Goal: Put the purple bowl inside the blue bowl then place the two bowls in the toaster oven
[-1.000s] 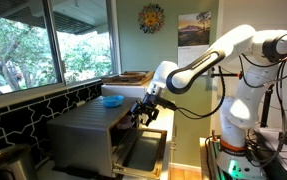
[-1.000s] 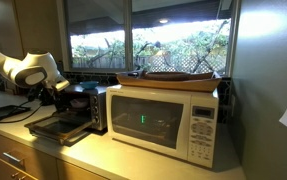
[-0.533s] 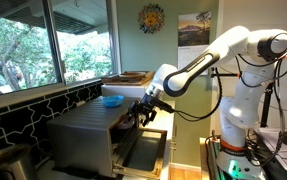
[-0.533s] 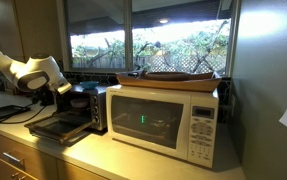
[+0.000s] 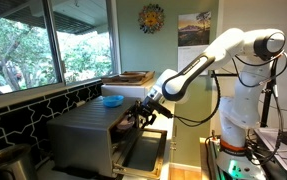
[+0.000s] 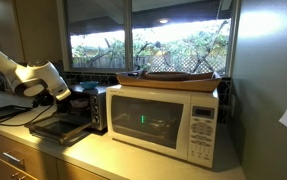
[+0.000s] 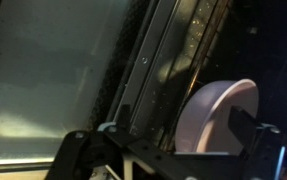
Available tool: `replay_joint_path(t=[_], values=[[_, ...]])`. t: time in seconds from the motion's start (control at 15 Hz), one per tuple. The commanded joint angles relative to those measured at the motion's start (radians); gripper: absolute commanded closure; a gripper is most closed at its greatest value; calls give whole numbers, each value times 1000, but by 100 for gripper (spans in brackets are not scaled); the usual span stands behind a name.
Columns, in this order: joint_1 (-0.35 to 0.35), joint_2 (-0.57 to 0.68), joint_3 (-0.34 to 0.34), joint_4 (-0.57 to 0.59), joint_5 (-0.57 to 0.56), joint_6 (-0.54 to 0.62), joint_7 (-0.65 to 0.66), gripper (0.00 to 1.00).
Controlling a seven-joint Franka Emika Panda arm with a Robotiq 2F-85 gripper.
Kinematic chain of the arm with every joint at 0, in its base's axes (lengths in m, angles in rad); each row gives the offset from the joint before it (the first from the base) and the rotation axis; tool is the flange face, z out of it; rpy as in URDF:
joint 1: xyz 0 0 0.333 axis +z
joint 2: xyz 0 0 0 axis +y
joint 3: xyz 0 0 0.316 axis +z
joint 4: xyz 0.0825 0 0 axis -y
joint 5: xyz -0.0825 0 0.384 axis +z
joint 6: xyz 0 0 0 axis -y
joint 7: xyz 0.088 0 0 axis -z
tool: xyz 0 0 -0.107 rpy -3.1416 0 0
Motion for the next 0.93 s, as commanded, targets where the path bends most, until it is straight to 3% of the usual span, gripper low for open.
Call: replay_joint_path(t=[0.0, 0.27, 0.6, 0.87], values=[[55, 19, -29, -20, 80, 61, -21, 26], [40, -10, -35, -40, 84, 50, -12, 58], [-29, -64, -8, -59, 52, 15, -9, 96], [-47, -91, -5, -64, 43, 5, -16, 100]])
